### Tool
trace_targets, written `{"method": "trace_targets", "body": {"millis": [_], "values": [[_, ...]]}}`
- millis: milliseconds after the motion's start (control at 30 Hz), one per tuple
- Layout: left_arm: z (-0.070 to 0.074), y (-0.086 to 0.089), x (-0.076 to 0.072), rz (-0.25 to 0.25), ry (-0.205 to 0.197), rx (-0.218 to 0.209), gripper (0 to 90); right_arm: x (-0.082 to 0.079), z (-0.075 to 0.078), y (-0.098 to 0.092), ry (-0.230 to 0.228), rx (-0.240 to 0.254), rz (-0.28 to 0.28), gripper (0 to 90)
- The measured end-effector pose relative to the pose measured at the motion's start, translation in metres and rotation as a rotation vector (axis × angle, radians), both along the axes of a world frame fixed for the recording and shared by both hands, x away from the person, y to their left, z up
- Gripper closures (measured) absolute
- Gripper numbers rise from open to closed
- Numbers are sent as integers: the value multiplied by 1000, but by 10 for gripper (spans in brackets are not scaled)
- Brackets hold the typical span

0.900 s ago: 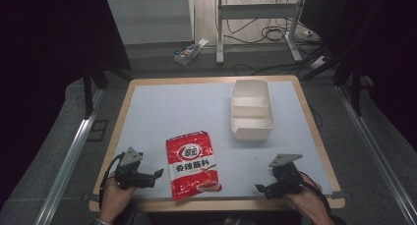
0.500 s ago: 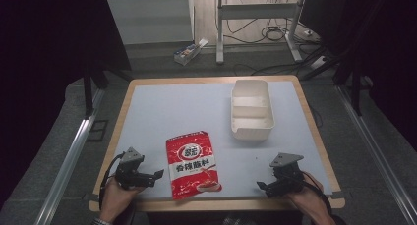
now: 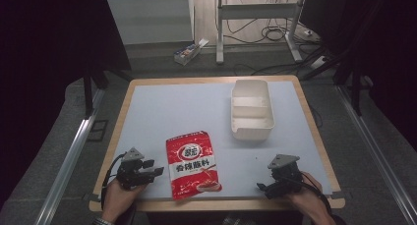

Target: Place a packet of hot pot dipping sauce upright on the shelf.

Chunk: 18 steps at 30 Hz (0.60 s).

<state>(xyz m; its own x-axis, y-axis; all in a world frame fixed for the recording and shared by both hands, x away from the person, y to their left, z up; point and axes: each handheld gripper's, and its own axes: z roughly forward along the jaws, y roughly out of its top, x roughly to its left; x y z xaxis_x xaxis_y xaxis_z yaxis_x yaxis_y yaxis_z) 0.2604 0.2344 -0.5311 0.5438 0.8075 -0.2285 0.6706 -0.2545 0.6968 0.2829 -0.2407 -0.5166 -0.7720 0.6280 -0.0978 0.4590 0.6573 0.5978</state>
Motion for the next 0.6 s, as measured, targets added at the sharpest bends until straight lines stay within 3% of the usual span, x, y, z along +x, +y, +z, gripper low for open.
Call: {"method": "trace_targets", "body": {"millis": [133,267,467,600], "values": [[-2,1,4,-4,39,-21,750,0,0,0,1,-3,4,31],[-4,-1,9,-15,81,-21,895,0,0,0,3,-8,4,33],[-8,-11,16,-4,145,-13,897,1,-2,1,2,-30,7,38],[-8,-16,18,21,161,-32,897,2,-2,2,10,-33,3,38]]}}
